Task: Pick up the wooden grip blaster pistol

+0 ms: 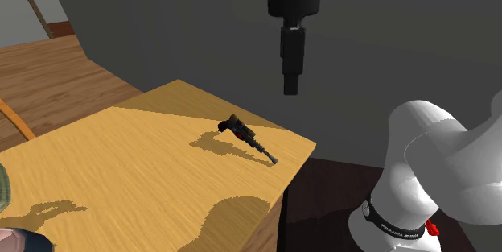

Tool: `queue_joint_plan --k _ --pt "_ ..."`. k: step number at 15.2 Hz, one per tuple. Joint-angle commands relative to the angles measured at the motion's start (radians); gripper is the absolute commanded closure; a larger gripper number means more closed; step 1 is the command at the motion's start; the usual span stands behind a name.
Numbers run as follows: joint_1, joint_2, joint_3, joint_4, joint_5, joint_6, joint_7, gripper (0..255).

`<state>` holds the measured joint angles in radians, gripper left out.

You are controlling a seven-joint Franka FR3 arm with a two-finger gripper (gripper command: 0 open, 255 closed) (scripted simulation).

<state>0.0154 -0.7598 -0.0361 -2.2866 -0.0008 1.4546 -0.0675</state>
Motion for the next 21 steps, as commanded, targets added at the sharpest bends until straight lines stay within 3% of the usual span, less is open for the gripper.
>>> queue_joint_plan --k 1,11,21 --pt "0.000 0.000 0.000 0.000 0.000 0.000 0.000 0" --pt "-0.094 0.047 -0.083 -0.259 -0.053 0.409 0.039 0" --pt "-0.176 0.270 -0.188 -0.388 -0.080 0.864 0.063 0"
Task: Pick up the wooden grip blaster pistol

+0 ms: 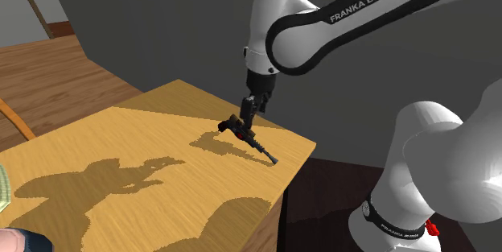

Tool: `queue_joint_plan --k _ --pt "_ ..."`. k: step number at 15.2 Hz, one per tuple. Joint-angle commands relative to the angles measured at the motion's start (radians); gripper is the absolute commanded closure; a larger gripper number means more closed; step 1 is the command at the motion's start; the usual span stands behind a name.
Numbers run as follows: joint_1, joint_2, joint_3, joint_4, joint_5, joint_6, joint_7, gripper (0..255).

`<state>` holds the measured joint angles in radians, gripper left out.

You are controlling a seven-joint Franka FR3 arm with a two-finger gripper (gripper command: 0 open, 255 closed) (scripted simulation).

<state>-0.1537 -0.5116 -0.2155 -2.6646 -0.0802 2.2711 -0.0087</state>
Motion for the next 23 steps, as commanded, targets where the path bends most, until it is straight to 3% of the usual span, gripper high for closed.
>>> queue_joint_plan --k 1,7,15,17,18,23 --pt "-0.012 0.054 -0.021 -0.014 0.002 0.094 0.004 0" --pt "-0.016 0.275 -0.105 -0.008 0.069 0.366 -0.031 0" --pt "0.021 0.397 -0.135 -0.028 0.161 0.507 -0.102 0" --pt "0.021 0.397 -0.135 -0.028 0.161 0.507 -0.102 0" --pt "0.021 0.397 -0.135 -0.027 0.161 0.506 -0.103 255" --pt "0.020 0.397 -0.135 -0.028 0.161 0.506 -0.103 255"
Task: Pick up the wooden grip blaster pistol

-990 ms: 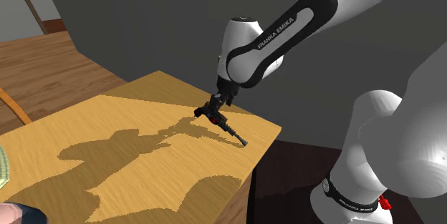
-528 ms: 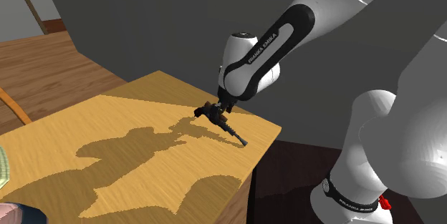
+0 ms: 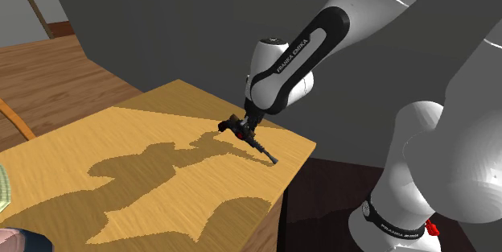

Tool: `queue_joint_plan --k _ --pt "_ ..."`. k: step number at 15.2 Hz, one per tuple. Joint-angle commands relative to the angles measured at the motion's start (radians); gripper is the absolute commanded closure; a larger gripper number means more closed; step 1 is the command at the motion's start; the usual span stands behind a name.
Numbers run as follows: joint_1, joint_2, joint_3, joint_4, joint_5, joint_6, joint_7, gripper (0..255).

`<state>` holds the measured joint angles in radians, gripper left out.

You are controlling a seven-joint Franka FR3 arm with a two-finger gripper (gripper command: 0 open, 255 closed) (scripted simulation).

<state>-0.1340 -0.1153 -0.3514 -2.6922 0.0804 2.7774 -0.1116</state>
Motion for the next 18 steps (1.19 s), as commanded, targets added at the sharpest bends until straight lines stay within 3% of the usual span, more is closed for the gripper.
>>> queue_joint_plan --k 1,4,18 --pt "0.001 0.000 0.001 0.000 0.000 0.000 0.000 255" --pt "0.001 0.001 0.001 -0.001 0.000 0.001 0.001 255" --pt "-0.050 -0.183 0.042 0.054 -0.118 -0.231 0.098 255"
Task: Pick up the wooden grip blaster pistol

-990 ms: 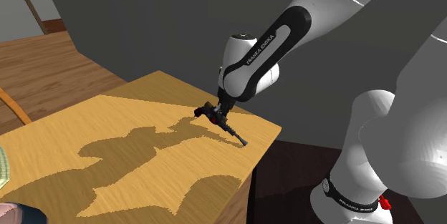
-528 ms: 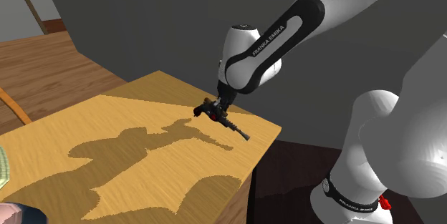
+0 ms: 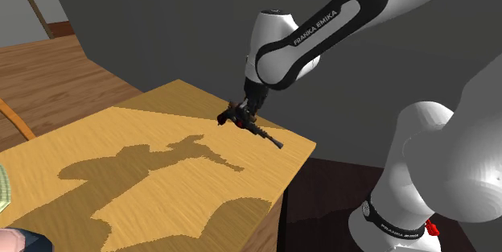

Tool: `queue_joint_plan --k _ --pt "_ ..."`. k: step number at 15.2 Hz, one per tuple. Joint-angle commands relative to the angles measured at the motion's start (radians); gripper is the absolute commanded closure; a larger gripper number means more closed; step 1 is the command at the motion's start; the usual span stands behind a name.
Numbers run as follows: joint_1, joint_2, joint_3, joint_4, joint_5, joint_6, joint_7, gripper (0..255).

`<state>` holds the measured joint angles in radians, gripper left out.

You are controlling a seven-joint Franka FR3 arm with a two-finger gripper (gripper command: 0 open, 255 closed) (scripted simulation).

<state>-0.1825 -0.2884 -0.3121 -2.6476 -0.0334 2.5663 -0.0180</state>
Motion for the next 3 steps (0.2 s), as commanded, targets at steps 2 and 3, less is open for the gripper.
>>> queue_joint_plan --k 2,3 --pt "-0.004 -0.023 0.006 0.016 -0.008 -0.038 0.008 255" --pt "-0.004 -0.023 0.006 0.016 -0.008 -0.038 0.008 255"
